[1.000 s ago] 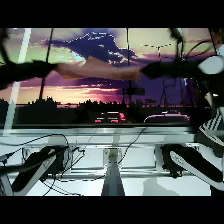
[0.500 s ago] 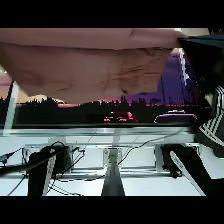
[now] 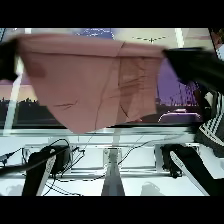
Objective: Fold the clothes and pants, and hang the long-sleeved shirts on hangers.
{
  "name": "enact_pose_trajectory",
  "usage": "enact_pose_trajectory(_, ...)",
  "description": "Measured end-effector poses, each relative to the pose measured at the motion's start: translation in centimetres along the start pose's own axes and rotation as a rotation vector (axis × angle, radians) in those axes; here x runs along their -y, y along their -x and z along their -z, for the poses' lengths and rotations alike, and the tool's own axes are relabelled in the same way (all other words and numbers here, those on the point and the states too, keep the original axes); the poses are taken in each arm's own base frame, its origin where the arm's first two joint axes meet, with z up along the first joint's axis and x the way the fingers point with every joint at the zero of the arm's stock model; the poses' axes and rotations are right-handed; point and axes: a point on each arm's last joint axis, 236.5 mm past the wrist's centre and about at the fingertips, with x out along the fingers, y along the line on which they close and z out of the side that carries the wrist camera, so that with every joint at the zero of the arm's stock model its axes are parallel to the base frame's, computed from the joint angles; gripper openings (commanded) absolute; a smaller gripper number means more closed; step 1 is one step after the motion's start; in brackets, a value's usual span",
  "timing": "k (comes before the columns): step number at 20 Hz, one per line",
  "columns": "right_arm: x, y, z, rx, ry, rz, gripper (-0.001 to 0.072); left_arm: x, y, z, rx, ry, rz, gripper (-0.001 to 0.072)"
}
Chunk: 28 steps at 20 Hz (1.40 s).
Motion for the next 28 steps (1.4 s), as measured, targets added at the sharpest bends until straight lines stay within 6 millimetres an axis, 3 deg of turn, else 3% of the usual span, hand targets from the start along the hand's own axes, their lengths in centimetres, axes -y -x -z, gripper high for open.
enact_pose_trajectory(2, 5.4, -4.6, 3.3, -0.088, -0.144, 0.077, 0.0019, -3.1, -5.9, 6.6, -0.208, 0.131, 0.021, 0.0014)
enact_pose_trajectory(5, 12.2, -9.6, 7.7, -0.169, -0.322, 0.184, 0.0019, -5.0, -12.1, 15.6, -0.438, 0.268, 0.040, 0.0014)
enact_pose_trajectory(7, 15.4, -11.2, 10.3, -0.221, -0.402, 0.237, 0.0019, -5.1, -14.1, 20.6, -0.563, 0.325, 0.060, 0.0014)
enact_pose_trajectory(10, 19.1, -11.0, 13.5, -0.313, -0.446, 0.309, 0.0019, -2.6, -13.5, 25.9, -0.760, 0.383, 0.159, 0.0013)
enact_pose_trajectory(14, 22.2, -7.6, 18.3, -0.523, -0.422, 0.402, 0.0019, 2.1, -10.7, 30.2, -0.990, 0.420, 0.278, 0.0014)
enact_pose_trajectory(17, 22.6, -4.8, 22.1, -0.699, -0.411, 0.436, 0.0022, 4.8, -8.4, 33.6, -1.136, 0.413, 0.307, 0.0017)
enact_pose_trajectory(18, 22.5, -4.1, 23.2, -0.745, -0.415, 0.441, 0.0194, 5.5, -7.8, 34.6, -1.169, 0.407, 0.311, 0.0085)
enact_pose_trajectory(19, 22.5, -3.6, 24.0, -0.776, -0.416, 0.444, 0.0536, 5.9, -7.5, 35.3, -1.188, 0.400, 0.309, 0.0341)
enact_pose_trajectory(20, 22.7, -3.2, 24.7, -0.800, -0.404, 0.450, 0.0702, 6.2, -7.3, 36.0, -1.201, 0.392, 0.305, 0.0674)
enact_pose_trajectory(23, 23.8, -3.1, 25.0, -0.789, -0.368, 0.477, 0.0696, 6.7, -7.4, 36.7, -1.202, 0.394, 0.296, 0.0691)
enact_pose_trajectory(28, 26.4, -4.9, 23.0, -0.717, -0.349, 0.522, 0.0695, 6.9, -7.7, 36.8, -1.189, 0.403, 0.287, 0.0691)
